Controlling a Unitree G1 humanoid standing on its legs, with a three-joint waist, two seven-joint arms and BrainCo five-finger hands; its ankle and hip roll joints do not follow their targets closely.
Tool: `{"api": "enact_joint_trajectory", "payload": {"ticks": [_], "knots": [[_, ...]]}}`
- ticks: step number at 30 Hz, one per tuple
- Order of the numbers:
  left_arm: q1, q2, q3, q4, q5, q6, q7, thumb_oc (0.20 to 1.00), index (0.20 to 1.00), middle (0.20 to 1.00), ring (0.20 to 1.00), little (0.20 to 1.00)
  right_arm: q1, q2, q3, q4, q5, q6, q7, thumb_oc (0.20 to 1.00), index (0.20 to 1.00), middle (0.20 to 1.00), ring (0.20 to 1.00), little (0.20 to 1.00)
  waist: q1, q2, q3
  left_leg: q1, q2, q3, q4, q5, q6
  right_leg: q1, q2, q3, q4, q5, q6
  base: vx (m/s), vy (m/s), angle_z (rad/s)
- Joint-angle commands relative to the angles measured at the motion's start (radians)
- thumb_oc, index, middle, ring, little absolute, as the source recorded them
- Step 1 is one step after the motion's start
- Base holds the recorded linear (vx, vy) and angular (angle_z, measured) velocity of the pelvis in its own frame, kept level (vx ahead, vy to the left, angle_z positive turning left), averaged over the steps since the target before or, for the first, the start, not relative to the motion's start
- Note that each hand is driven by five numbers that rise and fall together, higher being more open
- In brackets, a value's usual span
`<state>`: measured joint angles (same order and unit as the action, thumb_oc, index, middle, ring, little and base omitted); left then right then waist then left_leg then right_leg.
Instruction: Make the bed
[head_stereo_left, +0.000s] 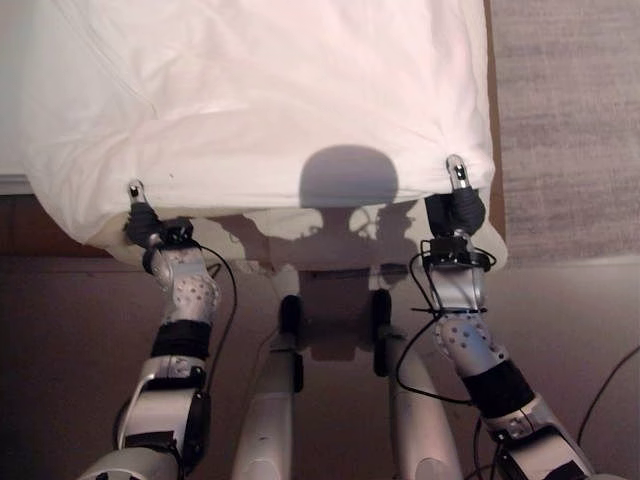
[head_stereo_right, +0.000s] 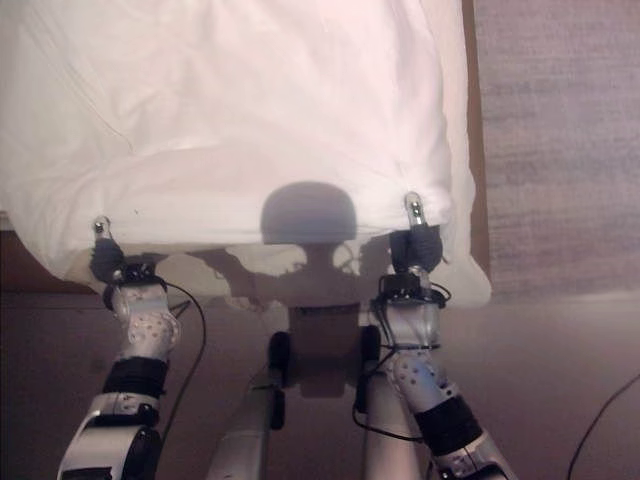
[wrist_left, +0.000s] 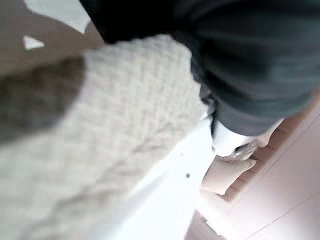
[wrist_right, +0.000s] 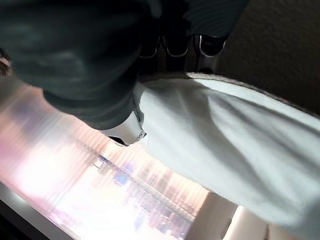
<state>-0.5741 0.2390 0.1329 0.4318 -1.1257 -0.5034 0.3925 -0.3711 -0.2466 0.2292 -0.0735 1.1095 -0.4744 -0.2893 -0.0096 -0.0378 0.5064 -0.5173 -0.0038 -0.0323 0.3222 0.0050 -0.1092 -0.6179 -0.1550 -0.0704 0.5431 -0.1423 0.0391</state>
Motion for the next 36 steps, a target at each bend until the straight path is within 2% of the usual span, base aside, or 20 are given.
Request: {"api": "enact_joint_trajectory", "payload": {"ticks": [1, 3, 4, 7, 8, 9, 10, 11, 13, 15, 16, 17, 18, 19, 20, 21, 25, 30, 33, 36], "knots": [[0.115, 0.062, 0.128, -0.088, 0.079, -0.105, 0.016, 0.2, 0.2, 0.2, 0.2, 0.2, 0.1, -0.037, -0.163, -0.106, -0.07, -0.066, 0.02, 0.2, 0.2, 0.2, 0.2, 0.2, 0.013, -0.013, -0.098, -0.052, -0.048, -0.041, 0.097, 0.075, 0.006, 0.085, 0.062, -0.005, -0.144, 0.074, 0.012, 0.03, 0.024, 0.31], [0.148, 0.052, 0.145, -0.147, 0.11, -0.119, 0.03, 0.2, 0.2, 0.2, 0.2, 0.2, 0.105, -0.04, -0.161, -0.09, -0.078, -0.053, 0.028, 0.2, 0.2, 0.2, 0.2, 0.2, 0.019, -0.036, -0.091, -0.012, 0.036, -0.083, 0.025, 0.076, 0.016, 0.085, 0.056, 0.022, -0.13, 0.073, 0.023, 0.03, 0.143, -0.15], [0.169, 0.047, 0.145, -0.197, 0.146, -0.13, 0.045, 0.2, 0.2, 0.2, 0.2, 0.2, 0.101, -0.04, -0.151, -0.052, -0.081, -0.052, 0.019, 0.2, 0.2, 0.2, 0.2, 0.2, 0.03, -0.037, -0.083, 0.064, 0.12, -0.139, -0.144, 0.125, 0.011, 0.083, 0.053, 0.051, -0.123, 0.077, 0.035, 0.02, 0.375, -0.29], [0.174, 0.069, 0.104, -0.176, 0.182, -0.101, 0.046, 0.2, 0.2, 0.2, 0.2, 0.2, 0.102, -0.041, -0.145, 0.029, -0.072, -0.04, 0.006, 0.2, 0.2, 0.2, 0.2, 0.2, 0.034, -0.022, -0.072, 0.121, 0.18, -0.151, -0.254, 0.148, 0.001, 0.076, 0.015, 0.081, -0.121, 0.093, 0.077, -0.05, 0.434, -0.26], [0.172, 0.07, 0.103, -0.175, 0.182, -0.101, 0.046, 0.2, 0.2, 0.2, 0.2, 0.2, 0.101, -0.041, -0.146, 0.031, -0.071, -0.04, 0.008, 0.2, 0.2, 0.2, 0.2, 0.2, 0.036, -0.022, -0.072, 0.118, 0.181, -0.15, -0.256, 0.153, 0.001, 0.074, 0.016, 0.083, -0.124, 0.099, 0.077, -0.08, 0.384, -0.05], [0.169, 0.07, 0.084, -0.175, 0.182, -0.104, 0.03, 0.2, 0.2, 0.2, 0.2, 0.2, 0.098, -0.036, -0.158, 0.042, -0.09, -0.045, -0.007, 0.2, 0.2, 0.2, 0.2, 0.2, 0.032, -0.022, -0.069, 0.107, 0.159, -0.144, -0.221, 0.12, 0.004, 0.084, -0.01, 0.088, -0.152, 0.134, 0.101, -0.1, 0.555, -0.18], [0.154, 0.072, 0.042, -0.188, 0.164, -0.114, -0.01, 0.2, 0.2, 0.2, 0.2, 0.2, 0.11, -0.032, -0.211, 0.055, -0.142, -0.048, -0.034, 0.2, 0.2, 0.2, 0.2, 0.2, 0.02, -0.02, -0.064, 0.046, 0.091, -0.109, -0.101, 0.044, 0.012, 0.114, -0.077, 0.086, -0.232, 0.214, 0.14, -0.09, 0.555, -0.26], [0.154, 0.073, 0.042, -0.188, 0.163, -0.114, -0.011, 0.2, 0.2, 0.2, 0.2, 0.2, 0.11, -0.032, -0.212, 0.055, -0.142, -0.048, -0.034, 0.2, 0.2, 0.2, 0.2, 0.2, 0.02, -0.02, -0.066, 0.043, 0.091, -0.109, -0.098, 0.043, 0.012, 0.113, -0.078, 0.085, -0.233, 0.215, 0.14, -0.03, 0.6, 0.03], [0.172, 0.045, 0.023, -0.199, 0.121, -0.126, -0.047, 0.2, 0.2, 0.2, 0.2, 0.2, 0.108, -0.014, -0.218, 0.108, -0.203, -0.029, -0.083, 0.2, 0.2, 0.2, 0.2, 0.2, 0.007, -0.005, -0.086, 0.013, -0.008, -0.054, 0.026, -0.052, 0.052, 0.169, -0.175, 0.111, -0.367, 0.386, 0.171, 0.06, 0.777, 0.74], [0.214, 0.052, 0.034, -0.23, 0.142, -0.138, -0.06, 0.2, 0.2, 0.2, 0.2, 0.2, 0.091, 0.014, -0.191, 0.143, -0.192, -0.028, -0.076, 0.2, 0.2, 0.2, 0.2, 0.2, 0.019, 0.007, -0.107, 0.019, -0.036, -0.002, 0.054, -0.091, 0.085, 0.169, -0.221, 0.073, -0.464, 0.493, 0.157, 0.08, 0.838, 0.33], [0.239, 0.047, 0.042, -0.245, 0.159, -0.132, -0.051, 0.2, 0.2, 0.2, 0.2, 0.2, 0.069, 0.034, -0.173, 0.157, -0.192, -0.023, -0.063, 0.2, 0.2, 0.2, 0.2, 0.2, 0.041, 0.012, -0.114, 0.028, -0.033, 0.032, 0.054, -0.1, 0.093, 0.175, -0.209, 0.003, -0.483, 0.484, 0.158, 0.04, 0.582, -0.87], [0.262, 0.038, 0.044, -0.285, 0.155, -0.131, -0.068, 0.2, 0.2, 0.2, 0.2, 0.2, 0.081, 0.029, -0.166, 0.147, -0.197, -0.01, -0.054, 0.2, 0.2, 0.2, 0.2, 0.2, 0.036, 0.009, -0.12, 0.037, -0.047, 0.026, 0.035, -0.09, 0.106, 0.177, -0.179, 0.016, -0.448, 0.41, 0.138, -0.02, 0.676, -1.56], [0.266, 0.023, 0.027, -0.281, 0.173, -0.106, -0.076, 0.2, 0.2, 0.2, 0.2, 0.2, 0.101, 0.041, -0.155, 0.167, -0.148, -0.014, -0.018, 0.2, 0.2, 0.2, 0.2, 0.2, 0.031, 0.004, -0.12, 0.056, -0.074, 0.037, -0.002, -0.076, 0.114, 0.163, -0.059, 0.036, -0.387, 0.289, 0.1, -0.04, 0.444, -1.42], [0.267, 0.022, 0.027, -0.283, 0.174, -0.105, -0.075, 0.2, 0.2, 0.2, 0.2, 0.2, 0.101, 0.04, -0.155, 0.168, -0.147, -0.014, -0.017, 0.2, 0.2, 0.2, 0.2, 0.2, 0.031, 0.002, -0.122, 0.054, -0.075, 0.038, -0.005, -0.072, 0.114, 0.157, -0.06, 0.038, -0.382, 0.288, 0.1, -0.07, 0.395, -0.75], [0.273, 0.01, 0.026, -0.302, 0.171, -0.101, -0.076, 0.2, 0.2, 0.2, 0.2, 0.2, 0.11, 0.037, -0.153, 0.167, -0.148, -0.011, -0.017, 0.2, 0.2, 0.2, 0.2, 0.2, 0.032, -0.003, -0.123, 0.062, -0.085, 0.037, -0.035, -0.061, 0.118, 0.133, 0.002, 0.043, -0.321, 0.238, 0.08, -0.08, 0.238, -0.14], [0.278, -0.006, 0.003, -0.32, 0.179, -0.088, -0.08, 0.2, 0.2, 0.2, 0.2, 0.2, 0.141, 0.03, -0.148, 0.158, -0.157, -0.008, 0.005, 0.2, 0.2, 0.2, 0.2, 0.2, 0.021, -0.009, -0.121, 0.096, -0.11, 0.03, -0.122, -0.027, 0.119, 0.106, 0.131, 0.034, -0.197, 0.174, 0.056, -0.08, 0.24, -0.07], [0.293, -0.023, -0.027, -0.347, 0.221, -0.077, -0.075, 0.2, 0.2, 0.2, 0.2, 0.2, 0.171, -0.002, -0.151, 0.171, -0.252, 0.004, -0.018, 0.2, 0.2, 0.2, 0.2, 0.2, 0.0, -0.012, -0.121, 0.121, -0.141, 0.009, -0.187, 0.014, 0.113, 0.132, 0.205, 0.066, -0.202, 0.134, 0.034, -0.03, 0.043, 0.08], [0.348, -0.071, -0.027, -0.373, 0.178, -0.087, -0.108, 0.2, 0.2, 0.2, 0.2, 0.2, 0.17, -0.037, -0.147, 0.204, -0.314, 0.019, -0.037, 0.2, 0.2, 0.2, 0.2, 0.2, 0.02, 0.015, -0.121, 0.112, -0.131, 0.041, -0.132, -0.01, 0.125, 0.169, 0.195, 0.095, -0.257, 0.144, 0.021, -0.03, -0.06, 0.06], [0.37, -0.093, -0.032, -0.375, 0.151, -0.074, -0.134, 0.2, 0.2, 0.2, 0.2, 0.2, 0.186, -0.05, -0.184, 0.211, -0.319, 0.014, -0.045, 0.2, 0.2, 0.2, 0.2, 0.2, 0.014, 0.034, -0.13, 0.095, -0.129, 0.057, -0.052, -0.021, 0.108, 0.207, 0.194, 0.091, -0.282, 0.13, 0.009, 0.01, -0.133, -0.12], [0.374, -0.102, -0.042, -0.374, 0.162, -0.072, -0.136, 0.2, 0.2, 0.2, 0.2, 0.2, 0.194, -0.066, -0.203, 0.224, -0.311, 0.012, -0.039, 0.2, 0.2, 0.2, 0.2, 0.2, 0.026, 0.039, -0.105, 0.074, -0.167, -0.011, 0.075, -0.013, 0.068, 0.218, 0.188, 0.095, -0.257, 0.121, -0.003, -0.02, -0.061, 0.16]]}}
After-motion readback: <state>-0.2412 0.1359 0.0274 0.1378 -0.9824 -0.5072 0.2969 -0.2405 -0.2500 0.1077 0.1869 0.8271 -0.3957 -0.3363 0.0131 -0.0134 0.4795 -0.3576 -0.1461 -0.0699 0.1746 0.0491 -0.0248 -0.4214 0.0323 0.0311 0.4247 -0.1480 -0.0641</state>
